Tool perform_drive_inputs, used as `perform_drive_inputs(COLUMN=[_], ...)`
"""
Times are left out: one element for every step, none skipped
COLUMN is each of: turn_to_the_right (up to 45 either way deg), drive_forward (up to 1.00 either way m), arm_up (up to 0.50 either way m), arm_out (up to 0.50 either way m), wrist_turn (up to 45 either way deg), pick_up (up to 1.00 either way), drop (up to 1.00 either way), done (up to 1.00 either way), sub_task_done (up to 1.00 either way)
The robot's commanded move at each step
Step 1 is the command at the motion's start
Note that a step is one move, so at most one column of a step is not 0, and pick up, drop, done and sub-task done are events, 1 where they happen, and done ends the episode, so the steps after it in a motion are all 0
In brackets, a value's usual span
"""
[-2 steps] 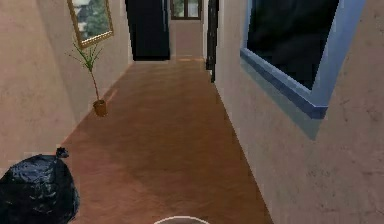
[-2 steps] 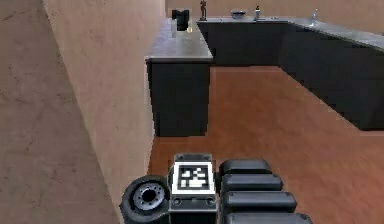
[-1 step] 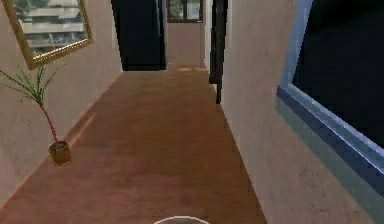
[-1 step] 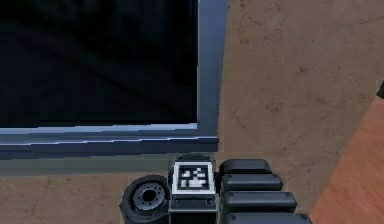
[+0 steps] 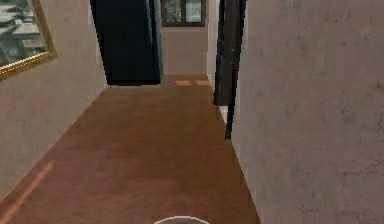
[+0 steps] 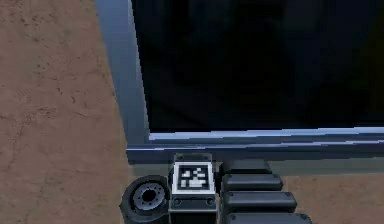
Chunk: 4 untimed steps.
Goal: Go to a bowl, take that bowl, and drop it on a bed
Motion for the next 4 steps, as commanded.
perform_drive_inputs(turn_to_the_right=[0.0,0.0,-15.0,0.0], drive_forward=[1.0,1.0,0.0,0.15], arm_up=[0.0,0.0,0.0,0.0], arm_out=[0.0,0.0,0.0,0.0], wrist_turn=[0.0,0.0,0.0,0.0], pick_up=[0.0,0.0,0.0,0.0], drop=[0.0,0.0,0.0,0.0], done=[0.0,0.0,0.0,0.0], sub_task_done=[0.0,0.0,0.0,0.0])
